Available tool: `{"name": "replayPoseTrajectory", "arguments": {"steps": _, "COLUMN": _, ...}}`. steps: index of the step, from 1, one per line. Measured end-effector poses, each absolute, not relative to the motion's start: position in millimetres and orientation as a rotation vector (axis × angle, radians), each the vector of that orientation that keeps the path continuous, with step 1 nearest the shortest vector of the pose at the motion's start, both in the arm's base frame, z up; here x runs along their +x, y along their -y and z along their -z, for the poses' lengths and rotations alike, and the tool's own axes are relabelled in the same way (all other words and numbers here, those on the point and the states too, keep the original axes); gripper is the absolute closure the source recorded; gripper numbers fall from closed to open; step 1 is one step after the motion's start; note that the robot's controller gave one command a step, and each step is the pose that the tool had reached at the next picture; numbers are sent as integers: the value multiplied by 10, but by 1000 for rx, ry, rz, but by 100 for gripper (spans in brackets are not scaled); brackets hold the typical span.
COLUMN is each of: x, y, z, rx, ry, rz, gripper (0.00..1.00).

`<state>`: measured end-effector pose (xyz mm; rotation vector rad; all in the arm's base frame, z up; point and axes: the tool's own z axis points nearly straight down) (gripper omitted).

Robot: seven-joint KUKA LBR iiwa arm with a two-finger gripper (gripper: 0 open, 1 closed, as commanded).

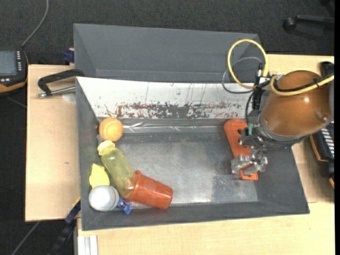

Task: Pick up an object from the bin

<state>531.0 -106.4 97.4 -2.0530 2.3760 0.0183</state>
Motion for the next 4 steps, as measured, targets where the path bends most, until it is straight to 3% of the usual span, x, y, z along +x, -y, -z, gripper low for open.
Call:
{"name": "replayPoseTrajectory", "arguments": {"steps": 1, "x": 5353, "y": 1044, "z": -1131, "rx": -2059, "ry": -2368, "rz": -14, "gripper": 100}}
{"name": "replayPoseTrajectory", "arguments": {"steps": 3, "x": 5332, "y": 1076, "z": -1107, "rx": -2077, "ry": -2354, "rz": -17, "gripper": 100}}
{"name": "replayPoseTrajectory", "arguments": {"steps": 4, "x": 5368, "y": 1007, "z": -855, "rx": -1950, "ry": -2460, "rz": -19, "gripper": 100}}
